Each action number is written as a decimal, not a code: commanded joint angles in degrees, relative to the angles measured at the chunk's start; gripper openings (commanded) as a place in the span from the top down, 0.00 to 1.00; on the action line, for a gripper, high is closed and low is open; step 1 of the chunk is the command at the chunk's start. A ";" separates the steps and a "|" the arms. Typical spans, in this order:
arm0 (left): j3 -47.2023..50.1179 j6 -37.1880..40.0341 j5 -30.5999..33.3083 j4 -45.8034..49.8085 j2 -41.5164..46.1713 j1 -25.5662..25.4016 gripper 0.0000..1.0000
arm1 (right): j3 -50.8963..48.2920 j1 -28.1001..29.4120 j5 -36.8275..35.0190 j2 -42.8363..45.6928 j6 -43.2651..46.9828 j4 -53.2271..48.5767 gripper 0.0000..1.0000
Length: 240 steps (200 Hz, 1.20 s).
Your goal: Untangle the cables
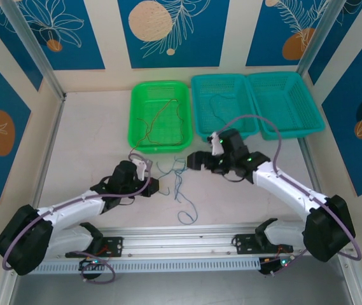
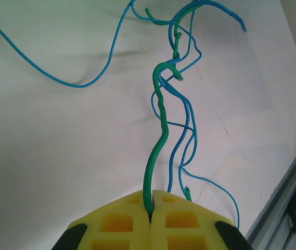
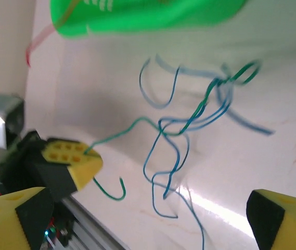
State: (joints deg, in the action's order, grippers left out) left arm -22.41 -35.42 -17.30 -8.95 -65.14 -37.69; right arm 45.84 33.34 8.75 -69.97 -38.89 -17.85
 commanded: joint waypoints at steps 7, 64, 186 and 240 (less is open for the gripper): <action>-1.73 0.79 1.30 -2.14 -1.50 -1.24 1.00 | -4.90 5.75 -5.17 -3.80 -7.07 10.60 0.10; -2.61 1.48 1.25 -1.86 -1.84 -1.94 1.00 | -4.33 10.78 -9.16 -17.59 -7.32 20.85 0.19; 2.08 2.50 11.01 3.92 10.68 -2.10 1.00 | -15.24 -1.04 -4.36 -21.99 -12.41 32.11 1.00; 2.79 2.66 16.91 10.68 16.63 -1.31 1.00 | -22.65 -16.95 -2.14 -10.44 -11.92 25.82 1.00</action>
State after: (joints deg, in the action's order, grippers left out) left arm -20.64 -33.85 -7.49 -3.29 -51.66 -39.68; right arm 25.91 23.38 10.85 -85.36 -49.93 15.33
